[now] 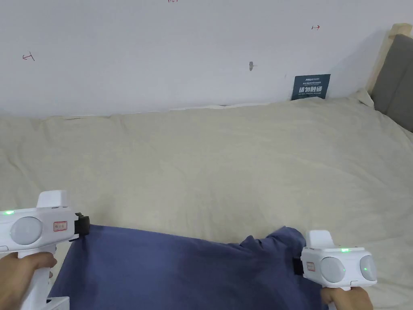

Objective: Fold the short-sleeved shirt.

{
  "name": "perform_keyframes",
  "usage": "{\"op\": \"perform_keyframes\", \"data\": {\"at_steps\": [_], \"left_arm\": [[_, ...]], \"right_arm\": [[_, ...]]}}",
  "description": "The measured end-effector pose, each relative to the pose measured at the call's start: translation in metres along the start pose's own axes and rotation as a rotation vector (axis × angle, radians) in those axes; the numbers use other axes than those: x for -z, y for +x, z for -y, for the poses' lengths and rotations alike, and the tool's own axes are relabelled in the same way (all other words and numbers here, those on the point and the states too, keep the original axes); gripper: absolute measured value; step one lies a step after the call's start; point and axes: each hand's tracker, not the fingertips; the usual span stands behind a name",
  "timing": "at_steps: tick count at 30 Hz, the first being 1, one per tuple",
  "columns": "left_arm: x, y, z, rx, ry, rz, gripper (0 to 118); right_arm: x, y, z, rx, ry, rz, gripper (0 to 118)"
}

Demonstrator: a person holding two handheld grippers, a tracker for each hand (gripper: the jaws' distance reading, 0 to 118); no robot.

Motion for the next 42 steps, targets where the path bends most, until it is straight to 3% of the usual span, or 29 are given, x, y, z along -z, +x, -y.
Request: {"op": "perform_keyframes", "data": {"at_steps": [3,12,27,34,42], "left_arm": [[-0.013,-0.003,0.004,-0.013,0.016,-0.015,4],[-0.094,-0.020,-0.016,-0.091,0.194,-0.062,4],[-0.276,-0.039,-0.173,-0.064,0.641,-0.213,4],[-0.300,-0.038,-0.224,-0.058,0.737,-0.259,4],[-0.255,-0.038,-0.256,-0.051,0.748,-0.298,4]], "right_arm": [[-0.045,-0.013,-0.002,-0.026,0.080,0.009,10],[-0.170,0.000,-0.063,-0.081,0.381,-0.057,10],[-0.365,-0.036,-0.221,-0.120,0.878,-0.117,10],[-0.388,-0.040,-0.281,-0.142,0.967,-0.100,10],[-0.351,-0.039,-0.312,-0.164,0.979,-0.101,10]]}}
